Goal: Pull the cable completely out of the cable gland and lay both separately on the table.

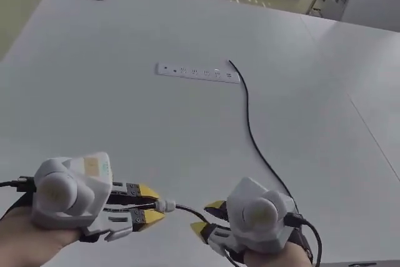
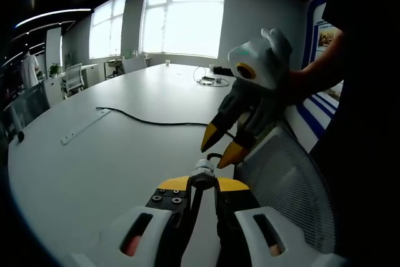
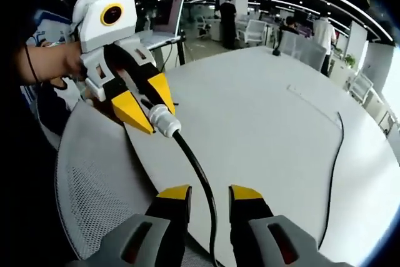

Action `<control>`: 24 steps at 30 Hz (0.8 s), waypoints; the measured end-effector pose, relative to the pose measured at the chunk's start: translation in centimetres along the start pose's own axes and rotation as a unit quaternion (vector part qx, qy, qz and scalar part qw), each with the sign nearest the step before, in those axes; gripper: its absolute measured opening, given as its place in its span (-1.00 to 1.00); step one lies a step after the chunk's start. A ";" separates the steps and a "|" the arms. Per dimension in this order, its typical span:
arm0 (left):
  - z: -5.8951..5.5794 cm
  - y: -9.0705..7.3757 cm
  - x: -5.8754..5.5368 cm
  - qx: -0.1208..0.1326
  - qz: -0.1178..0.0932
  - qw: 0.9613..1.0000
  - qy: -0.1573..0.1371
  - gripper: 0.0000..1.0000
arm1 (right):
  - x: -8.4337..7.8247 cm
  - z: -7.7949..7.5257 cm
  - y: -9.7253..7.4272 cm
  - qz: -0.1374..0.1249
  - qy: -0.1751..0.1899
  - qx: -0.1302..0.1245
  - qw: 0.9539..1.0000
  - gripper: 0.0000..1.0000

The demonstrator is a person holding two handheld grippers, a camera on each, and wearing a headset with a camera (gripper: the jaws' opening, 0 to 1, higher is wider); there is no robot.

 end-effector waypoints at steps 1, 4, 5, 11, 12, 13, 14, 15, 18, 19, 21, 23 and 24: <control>0.0 0.0 0.0 0.001 0.000 1.000 0.000 -0.70 | 0.6 0.3 -0.1 -0.005 -0.019 0.000 1.000 -0.60; -0.1 0.1 0.0 0.000 0.001 1.000 -0.002 -0.70 | 1.9 1.2 0.0 -0.013 -0.063 0.007 0.998 -0.62; -0.1 0.1 0.0 0.001 0.002 1.000 -0.001 -0.70 | 2.3 1.3 0.1 -0.013 -0.081 -0.004 0.997 -0.61; -0.1 0.1 0.1 0.000 0.003 1.000 -0.002 -0.70 | 3.4 2.1 0.6 -0.014 -0.111 0.008 0.994 -0.69; -0.1 0.1 0.1 0.000 0.003 1.000 -0.002 -0.70 | 3.6 2.0 0.6 -0.017 -0.117 0.009 0.993 -0.72; -0.1 0.1 0.2 0.000 0.002 1.000 -0.003 -0.70 | 3.8 2.0 0.5 -0.023 -0.131 0.008 0.991 -0.77; -0.1 0.1 0.2 0.000 0.002 1.000 -0.004 -0.70 | 3.9 2.0 0.5 -0.022 -0.141 0.006 0.990 -0.84; -0.1 0.1 0.1 0.000 0.001 1.000 -0.004 -0.70 | 4.0 2.0 0.5 -0.019 -0.150 0.006 0.989 -0.87; -0.2 0.1 0.1 0.002 0.001 1.000 -0.007 -0.70 | 3.9 2.0 0.7 -0.014 -0.158 0.011 0.987 -0.93; -0.1 0.2 0.0 0.004 -0.001 1.000 -0.006 -0.70 | 3.9 2.1 0.7 -0.013 -0.159 0.013 0.987 -0.97; -0.1 0.2 0.1 0.004 -0.002 1.000 -0.008 -0.70 | 3.9 2.3 0.6 -0.015 -0.172 0.004 0.985 -0.98; -0.1 0.1 0.1 0.004 -0.003 1.000 -0.008 -0.70 | 3.9 2.3 0.6 -0.018 -0.170 0.003 0.985 -0.99; -0.1 0.1 0.1 0.004 -0.004 1.000 -0.007 -0.70 | 3.9 2.3 0.6 -0.019 -0.166 0.003 0.986 -1.00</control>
Point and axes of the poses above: the centre of the closed fingertips' face, and the gripper's own axes: y roughly forward along the fingers, z roughly to its left, x roughly out of its top, the point moved 9 cm from there along -y, roughly backward along the fingers, and after that the axes turned 1 degree about -z, right-handed, at the moved point
